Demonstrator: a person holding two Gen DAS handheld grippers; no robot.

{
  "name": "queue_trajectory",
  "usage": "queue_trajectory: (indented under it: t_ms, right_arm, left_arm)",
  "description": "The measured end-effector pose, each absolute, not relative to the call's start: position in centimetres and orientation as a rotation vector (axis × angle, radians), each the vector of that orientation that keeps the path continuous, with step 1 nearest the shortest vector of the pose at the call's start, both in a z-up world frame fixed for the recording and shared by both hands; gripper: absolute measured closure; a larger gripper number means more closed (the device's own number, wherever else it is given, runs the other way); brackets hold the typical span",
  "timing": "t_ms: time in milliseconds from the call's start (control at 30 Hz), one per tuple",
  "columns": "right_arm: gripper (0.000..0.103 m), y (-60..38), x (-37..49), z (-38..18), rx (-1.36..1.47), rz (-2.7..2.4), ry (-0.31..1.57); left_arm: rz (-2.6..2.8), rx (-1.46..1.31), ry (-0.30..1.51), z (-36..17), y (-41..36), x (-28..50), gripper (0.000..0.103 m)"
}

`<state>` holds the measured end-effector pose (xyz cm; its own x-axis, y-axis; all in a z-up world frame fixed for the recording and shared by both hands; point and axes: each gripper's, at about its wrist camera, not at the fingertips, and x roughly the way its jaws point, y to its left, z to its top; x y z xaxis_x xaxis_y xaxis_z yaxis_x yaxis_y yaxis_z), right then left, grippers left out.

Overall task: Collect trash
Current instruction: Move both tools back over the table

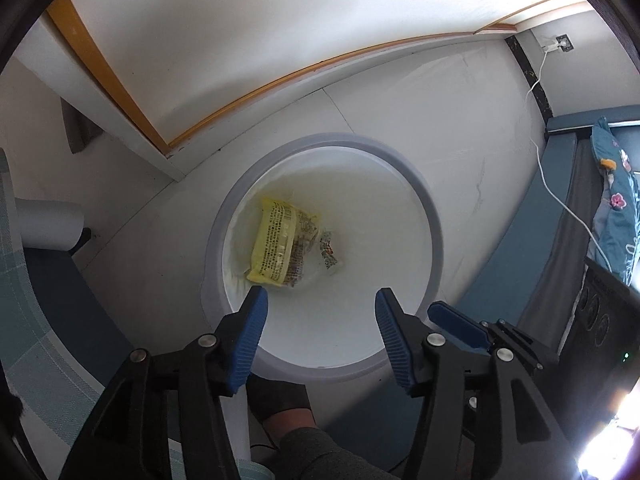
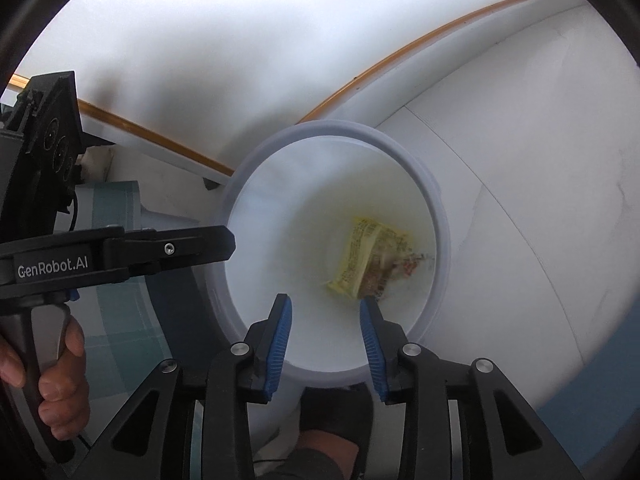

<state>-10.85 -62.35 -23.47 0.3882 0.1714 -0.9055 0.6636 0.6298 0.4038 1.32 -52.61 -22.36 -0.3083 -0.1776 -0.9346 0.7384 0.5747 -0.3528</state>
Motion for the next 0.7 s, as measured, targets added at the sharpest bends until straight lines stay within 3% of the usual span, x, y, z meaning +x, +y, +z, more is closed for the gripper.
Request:
queue_trajectory:
  t_ms: [133, 233, 467, 700]
  right_arm:
    - [0.065, -62.5, -11.4, -22.8, 0.873, -0.384, 1.148]
    - [0.064, -62.5, -11.9, -21.9, 0.866, -0.395, 1.132]
    - [0.052, -62.4, -13.5, -19.0, 0.843, -0.428, 1.082]
    - [0.045, -62.4, -15.7, -13.8, 0.819, -0.452, 0.996]
  left_arm:
    - [-1.002, 0.524, 1.581, -21.1, -52.2, 0.4, 0.051]
    - [-1.0, 0.549, 1.534, -20.2, -51.9, 0.1, 0.044]
    - [-0.938, 0.548, 1.395, -16.6, -49.7, 0.2, 0.033]
    - [-0.896, 0.51, 1.283, -12.9, -46.7, -0.4, 0.032]
